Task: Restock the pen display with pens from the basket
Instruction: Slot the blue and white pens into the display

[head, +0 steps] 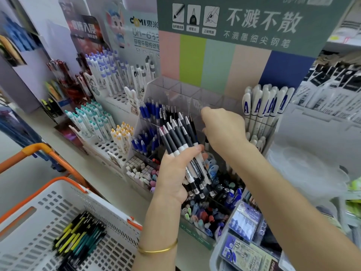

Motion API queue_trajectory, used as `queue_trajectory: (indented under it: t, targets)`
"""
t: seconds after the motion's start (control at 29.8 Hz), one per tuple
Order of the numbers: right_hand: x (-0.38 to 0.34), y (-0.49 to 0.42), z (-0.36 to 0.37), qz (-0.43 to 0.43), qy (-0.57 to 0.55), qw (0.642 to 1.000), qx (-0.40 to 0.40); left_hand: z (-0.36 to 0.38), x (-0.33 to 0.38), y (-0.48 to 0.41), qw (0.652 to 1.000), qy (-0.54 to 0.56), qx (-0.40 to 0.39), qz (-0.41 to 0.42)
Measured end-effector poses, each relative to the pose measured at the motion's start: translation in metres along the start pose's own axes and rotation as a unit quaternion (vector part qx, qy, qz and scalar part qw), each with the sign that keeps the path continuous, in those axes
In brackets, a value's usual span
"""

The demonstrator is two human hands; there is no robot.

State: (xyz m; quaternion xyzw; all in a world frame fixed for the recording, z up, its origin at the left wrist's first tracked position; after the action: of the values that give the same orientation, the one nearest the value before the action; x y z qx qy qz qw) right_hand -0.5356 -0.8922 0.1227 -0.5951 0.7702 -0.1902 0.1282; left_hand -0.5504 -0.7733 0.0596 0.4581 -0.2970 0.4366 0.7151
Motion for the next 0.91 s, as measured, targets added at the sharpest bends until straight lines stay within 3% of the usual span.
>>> queue_trajectory:
  t: [0.13, 0.24, 0.34, 0.44, 0.57, 0.81, 0.91]
  targets:
    - [0.003, 0.003, -0.003, 0.015, -0.054, 0.997, 0.052, 0.003, 0.000, 0.002, 1.000, 0.005, -0.009, 0.004]
    - [0.011, 0.008, -0.015, 0.052, -0.230, 0.967, 0.095, 0.006, 0.000, 0.003, 1.000, 0.005, -0.018, 0.004]
    - [0.012, 0.014, -0.024, 0.065, -0.355, 0.932, 0.027, 0.010, -0.003, 0.005, 0.999, -0.006, -0.038, 0.018]
    - [0.015, 0.017, -0.022, 0.055, -0.354, 0.933, -0.027, 0.012, -0.005, 0.005, 0.999, -0.004, -0.046, 0.017]
    - [0.018, 0.013, -0.023, 0.058, -0.369, 0.927, -0.021, 0.014, -0.005, 0.005, 0.999, -0.001, -0.054, 0.001]
    - [0.017, 0.007, -0.037, 0.138, -0.441, 0.865, 0.194, -0.003, 0.011, -0.005, 0.999, 0.026, 0.009, 0.043]
    - [0.016, 0.009, -0.038, 0.102, -0.382, 0.877, 0.273, -0.014, 0.024, -0.010, 0.996, 0.037, 0.020, 0.074]
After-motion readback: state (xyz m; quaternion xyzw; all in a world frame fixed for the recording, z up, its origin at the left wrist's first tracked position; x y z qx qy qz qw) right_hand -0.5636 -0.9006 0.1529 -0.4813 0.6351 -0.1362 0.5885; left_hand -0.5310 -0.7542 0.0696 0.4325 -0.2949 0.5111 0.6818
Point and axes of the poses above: each hand's wrist, its own y-axis away from the middle knuckle, its own z-axis out of the palm, x = y × z, the point moved 1 cm from there along -y, towards the middle knuckle, and after that the axes turned 13 degrees about x, right-handed, at the moved point
